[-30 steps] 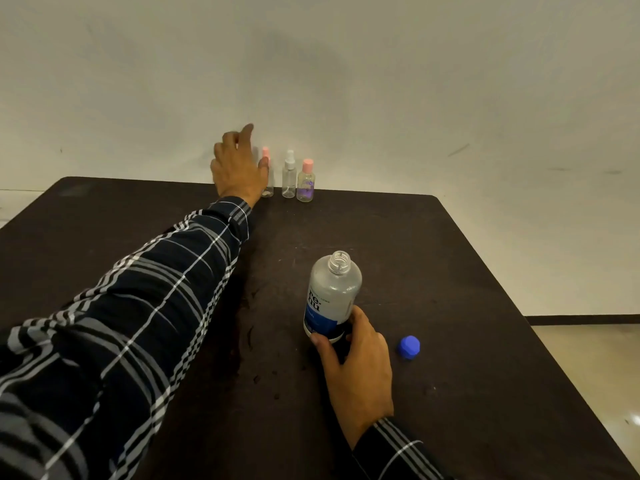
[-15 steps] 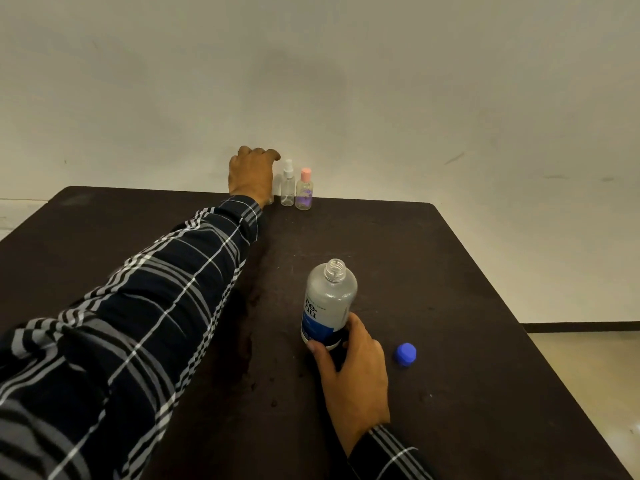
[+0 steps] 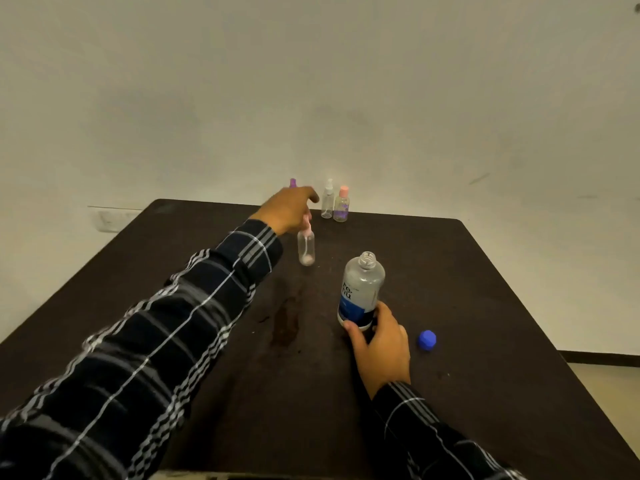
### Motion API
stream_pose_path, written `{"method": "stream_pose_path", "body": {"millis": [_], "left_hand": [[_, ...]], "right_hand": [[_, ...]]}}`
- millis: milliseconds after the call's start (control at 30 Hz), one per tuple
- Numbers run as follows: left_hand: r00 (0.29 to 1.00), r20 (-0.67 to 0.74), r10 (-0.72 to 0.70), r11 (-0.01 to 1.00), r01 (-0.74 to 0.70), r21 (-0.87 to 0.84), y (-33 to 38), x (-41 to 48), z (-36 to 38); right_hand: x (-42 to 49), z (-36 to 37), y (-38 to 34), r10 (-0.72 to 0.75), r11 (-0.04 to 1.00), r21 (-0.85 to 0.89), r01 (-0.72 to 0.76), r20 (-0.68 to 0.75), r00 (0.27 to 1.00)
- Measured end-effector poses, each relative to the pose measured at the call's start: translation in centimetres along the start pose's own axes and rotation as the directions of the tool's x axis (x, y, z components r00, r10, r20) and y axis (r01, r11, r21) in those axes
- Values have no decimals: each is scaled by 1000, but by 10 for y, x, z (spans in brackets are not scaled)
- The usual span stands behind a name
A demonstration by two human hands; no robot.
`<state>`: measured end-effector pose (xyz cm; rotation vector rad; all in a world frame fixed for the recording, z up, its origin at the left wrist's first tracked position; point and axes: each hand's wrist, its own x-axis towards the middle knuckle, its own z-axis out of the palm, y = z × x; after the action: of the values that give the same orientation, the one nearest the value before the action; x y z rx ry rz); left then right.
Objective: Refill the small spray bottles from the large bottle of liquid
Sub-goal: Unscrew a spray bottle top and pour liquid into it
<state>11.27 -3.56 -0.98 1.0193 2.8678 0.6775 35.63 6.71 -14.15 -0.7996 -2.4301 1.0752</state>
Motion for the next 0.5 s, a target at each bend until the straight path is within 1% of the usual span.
{"method": "stream_pose_path", "body": {"millis": [67,167,267,300,367,400,467,500], "left_hand": [[995,103,18,1000,-18,-7,6,-38,-8],[967,251,51,999,-51,-4,14,-87,-14],[948,306,82,997,-78,-26,22,-124,-10],[948,304,96,995,-89,-37,25,-134,-7],[959,254,126,992,-114,-64,28,-147,2],[966,216,140,989,-127,-76,29,-152,7],[975,163,148,985,-131,-109,28,-160,17],[979,147,141,985,-123,-123,25,-163,22]], "right_hand": [[-2,-2,-2,0,1000,0,0,-11,1000],[-4,-3,-4,20,1000,2,-20,-15,1000],[-4,-6,-5,23,1000,-6,-23,19,1000],[-4,-8,-6,32,999,-6,-32,55,998],[-2,-14,-7,75,997,8,-77,121,990],[-5,-16,-8,109,994,6,-111,118,987],[-19,-20,-12,136,991,-10,-136,26,990],[-28,-19,-14,113,994,-3,-113,-22,993]]}}
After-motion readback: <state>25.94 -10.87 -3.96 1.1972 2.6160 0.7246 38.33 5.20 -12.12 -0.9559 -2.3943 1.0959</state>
